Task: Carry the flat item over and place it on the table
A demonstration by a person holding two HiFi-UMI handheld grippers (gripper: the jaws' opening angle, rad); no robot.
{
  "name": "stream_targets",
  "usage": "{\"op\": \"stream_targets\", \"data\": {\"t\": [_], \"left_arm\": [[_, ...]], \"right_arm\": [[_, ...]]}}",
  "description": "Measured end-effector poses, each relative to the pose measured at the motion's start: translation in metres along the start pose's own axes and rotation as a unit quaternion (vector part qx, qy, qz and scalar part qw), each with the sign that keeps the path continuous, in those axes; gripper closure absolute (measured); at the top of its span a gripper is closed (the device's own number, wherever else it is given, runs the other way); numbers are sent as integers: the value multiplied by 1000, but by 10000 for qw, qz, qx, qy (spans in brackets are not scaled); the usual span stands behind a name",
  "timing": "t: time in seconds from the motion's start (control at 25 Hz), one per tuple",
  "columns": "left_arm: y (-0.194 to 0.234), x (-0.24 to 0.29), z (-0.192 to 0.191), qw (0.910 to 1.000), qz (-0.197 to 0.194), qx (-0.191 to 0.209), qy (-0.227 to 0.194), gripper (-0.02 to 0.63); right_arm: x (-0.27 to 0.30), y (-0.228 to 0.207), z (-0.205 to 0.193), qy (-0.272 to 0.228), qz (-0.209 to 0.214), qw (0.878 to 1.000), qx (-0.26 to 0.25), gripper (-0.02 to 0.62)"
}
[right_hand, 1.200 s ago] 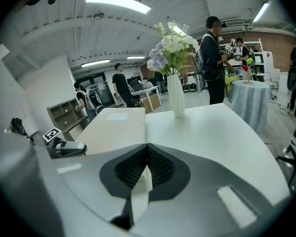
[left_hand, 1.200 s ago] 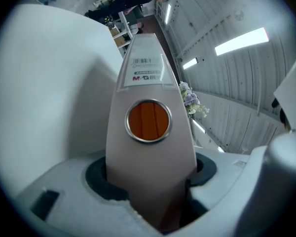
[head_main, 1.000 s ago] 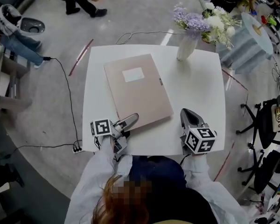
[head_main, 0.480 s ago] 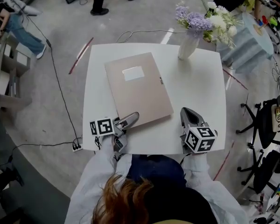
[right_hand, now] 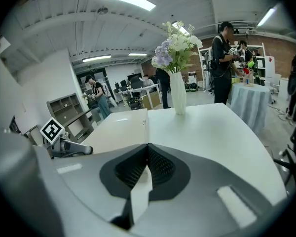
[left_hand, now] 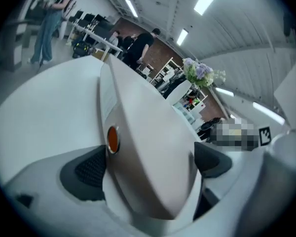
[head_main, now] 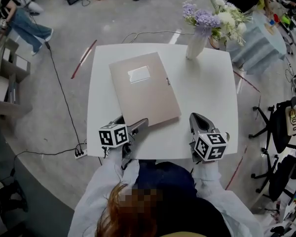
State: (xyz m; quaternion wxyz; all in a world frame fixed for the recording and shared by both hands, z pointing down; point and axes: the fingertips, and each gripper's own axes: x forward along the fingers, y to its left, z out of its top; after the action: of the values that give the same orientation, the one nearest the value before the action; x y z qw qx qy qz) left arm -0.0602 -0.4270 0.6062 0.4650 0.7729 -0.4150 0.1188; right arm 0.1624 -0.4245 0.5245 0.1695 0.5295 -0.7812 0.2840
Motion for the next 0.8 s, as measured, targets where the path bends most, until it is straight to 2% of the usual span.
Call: {"op": "stream_targets", "data": {"t": [0.08,0.12,0.16,0.32,0.52,0.8], "left_arm": [[8,-7,5,9954,619,727,-105,27],[10,-11,8,9917,827,972,-172,11],[10,-14,11,9903,890,1043,-233,9],[-2,-24,18,9951,563,625,-512,9],[-15,-38,18,9946,423,716,-625,17],[-36,-56,11,9941,232,742,-750,99]], "right_arm": [[-3,2,-1,-17,4,10000,-31,588],[-5,3,-1,-27,8,10000,-47,588],[-6,4,-1,-39,14,10000,-61,588],[-11,7,3,-123,56,9999,-103,588],[-18,16,6,-245,156,9994,-172,588],[-33,28,4,-367,269,9986,-268,588]]}}
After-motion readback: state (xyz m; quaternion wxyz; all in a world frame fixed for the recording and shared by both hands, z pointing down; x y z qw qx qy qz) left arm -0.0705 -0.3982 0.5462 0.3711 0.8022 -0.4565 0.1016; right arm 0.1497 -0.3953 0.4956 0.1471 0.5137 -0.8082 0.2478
